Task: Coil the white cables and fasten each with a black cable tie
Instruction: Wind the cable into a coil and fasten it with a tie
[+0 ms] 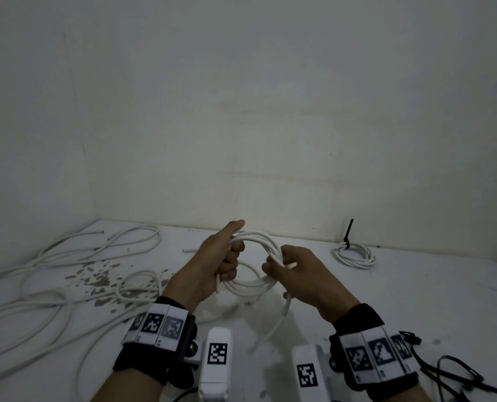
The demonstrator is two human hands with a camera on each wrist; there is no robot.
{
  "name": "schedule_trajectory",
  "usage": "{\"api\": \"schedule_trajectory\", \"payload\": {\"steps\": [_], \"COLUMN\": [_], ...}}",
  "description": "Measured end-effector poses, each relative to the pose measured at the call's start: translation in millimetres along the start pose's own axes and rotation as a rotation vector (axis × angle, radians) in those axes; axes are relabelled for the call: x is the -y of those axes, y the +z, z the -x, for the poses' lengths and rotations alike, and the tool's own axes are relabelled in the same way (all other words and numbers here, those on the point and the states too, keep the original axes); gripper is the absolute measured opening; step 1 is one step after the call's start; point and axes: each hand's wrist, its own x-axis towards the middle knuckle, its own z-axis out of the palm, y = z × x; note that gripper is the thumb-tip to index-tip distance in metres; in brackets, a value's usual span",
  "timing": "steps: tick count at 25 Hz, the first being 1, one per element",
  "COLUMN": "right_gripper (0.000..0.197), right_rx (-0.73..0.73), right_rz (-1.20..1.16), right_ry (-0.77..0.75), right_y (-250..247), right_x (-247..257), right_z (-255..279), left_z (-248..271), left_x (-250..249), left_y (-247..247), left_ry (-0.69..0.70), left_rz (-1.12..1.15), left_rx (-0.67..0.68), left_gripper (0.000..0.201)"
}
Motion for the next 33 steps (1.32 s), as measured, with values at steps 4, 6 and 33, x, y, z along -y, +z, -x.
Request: {"api": "schedule_trajectory", "payload": {"steps": [4,6,33], "right_gripper": [0.027,0.02,0.029], "right_rx": [-0.028,-0.028,-0.257], "right_rz": [-0.005,-0.12,0.439], "right_ry": [0.001,0.014,-0.494], "right_y": [-2.8,-1.6,14.5], "right_x": [3.5,5.2,-1.5], "right_z": [4.2,1.9,2.0], "left_z": [-6.2,-9.8,-3.2], "left_x": [0.0,0.5,-5.8], "left_y": [-8.0,-10.6,10.9], "left_ry": [-0.043,-0.059,0.056], "left_rz": [0.089,0.132,0.698], "left_rx": [-0.031,-0.046,0.033], "left_gripper": [0.052,0.047,0.037]}}
